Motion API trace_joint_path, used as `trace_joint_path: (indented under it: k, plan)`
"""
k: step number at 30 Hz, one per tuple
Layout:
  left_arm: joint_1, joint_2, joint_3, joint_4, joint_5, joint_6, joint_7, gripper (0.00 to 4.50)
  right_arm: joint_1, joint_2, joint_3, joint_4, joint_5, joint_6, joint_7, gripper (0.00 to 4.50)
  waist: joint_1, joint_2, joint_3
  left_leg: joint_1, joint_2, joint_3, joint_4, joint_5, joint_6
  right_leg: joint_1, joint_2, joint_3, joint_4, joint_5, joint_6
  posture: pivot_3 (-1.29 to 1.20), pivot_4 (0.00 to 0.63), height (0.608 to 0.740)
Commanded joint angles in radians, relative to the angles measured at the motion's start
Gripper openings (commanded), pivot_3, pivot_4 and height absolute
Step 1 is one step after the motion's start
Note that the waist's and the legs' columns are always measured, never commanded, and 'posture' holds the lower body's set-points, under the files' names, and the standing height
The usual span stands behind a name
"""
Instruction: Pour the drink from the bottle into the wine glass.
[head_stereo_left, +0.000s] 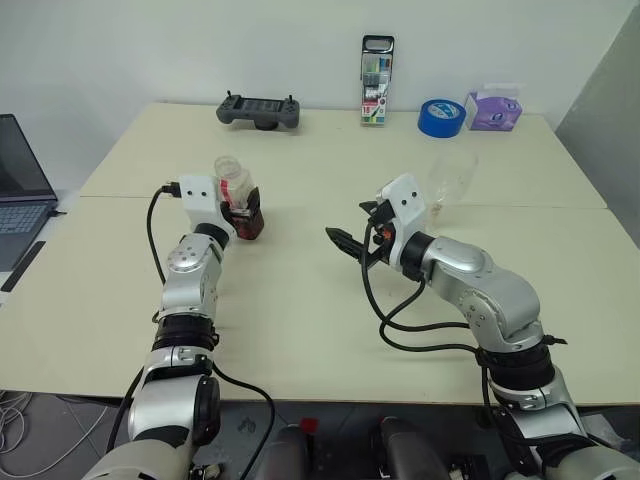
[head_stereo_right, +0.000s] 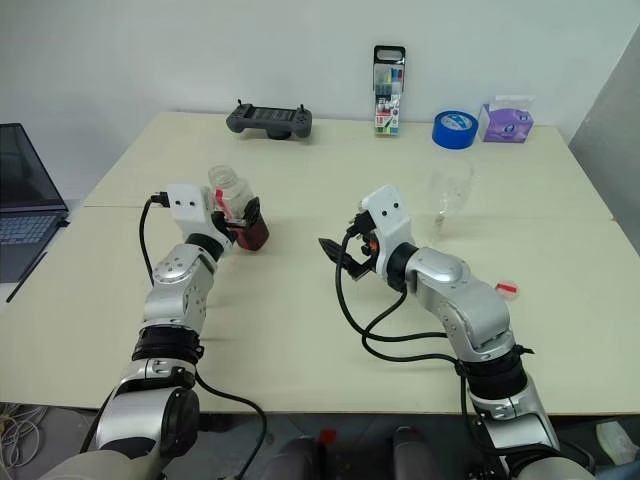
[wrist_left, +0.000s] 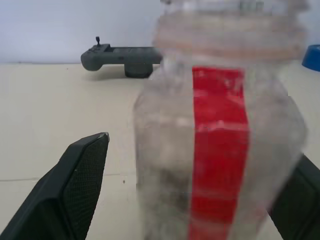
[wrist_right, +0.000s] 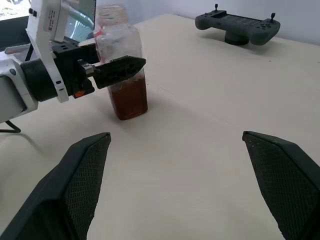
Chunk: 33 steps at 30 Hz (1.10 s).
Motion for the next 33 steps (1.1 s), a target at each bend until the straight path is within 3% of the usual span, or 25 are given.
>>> trace_joint_path:
  k: [1,13,17,20,23,29,33]
  plan:
    - [0.024,0.019,-0.01,-0.094,-0.002,0.031,-0.012,4.46,-0.02,-0.002,-0.027,-0.013,-0.008,-0.027,0.008,4.5,0.0,0.0,0.0,0.0,0.0,0.0,0.0,0.0,0.0,0.0,0.0,0.0,0.0,0.0,0.0,0.0,0.15,0.74]
    - [0.412,0.036,0.025,-0.603,-0.116,0.258,-0.074,4.46,0.114,-0.047,-0.149,-0.052,-0.028,-0.04,-0.04,4.5,0.0,0.0,0.0,0.0,0.0,0.0,-0.001,0.0,0.0,0.0,-0.002,0.003,0.0,0.0,0.0,0.0,0.15,0.74]
    - [0.608,0.089,0.004,-0.833,-0.233,0.346,-0.219,4.46,0.233,-0.002,-0.232,-0.092,-0.065,-0.041,-0.164,4.5,-0.001,0.0,0.0,0.0,0.001,0.0,-0.002,0.0,0.0,0.0,-0.003,0.004,-0.001,0.0,0.0,0.0,0.15,0.74]
    - [0.678,0.191,-0.105,-0.946,-0.265,0.418,-0.372,4.46,0.32,0.039,-0.264,-0.11,-0.074,-0.047,-0.216,4.5,0.001,0.001,0.0,0.001,0.001,0.0,-0.002,0.0,0.0,0.001,-0.003,0.004,-0.001,0.0,0.0,0.0,0.15,0.74]
    - [0.61,0.213,-0.172,-0.974,-0.306,0.481,-0.417,4.46,0.345,0.073,-0.258,-0.075,-0.109,-0.099,-0.252,4.5,0.003,0.004,0.002,0.002,0.0,0.0,-0.002,0.0,0.0,0.003,-0.001,0.003,-0.002,-0.001,-0.001,0.0,0.15,0.74]
    - [0.423,0.162,-0.267,-0.929,-0.302,0.507,-0.433,4.46,0.186,0.116,-0.278,0.255,-0.207,-0.312,-0.342,4.5,-0.007,0.004,0.002,0.005,0.001,0.003,-0.001,0.0,0.0,0.005,0.005,0.004,-0.001,-0.001,-0.001,0.0,0.15,0.74]
    - [0.395,0.152,-0.277,-0.913,-0.293,0.51,-0.431,4.46,0.112,0.128,-0.294,0.43,-0.235,-0.457,-0.359,4.5,-0.012,0.004,0.002,0.005,0.003,0.004,-0.005,0.0,0.0,0.002,0.006,0.005,-0.001,0.0,-0.001,0.0,0.15,0.74]
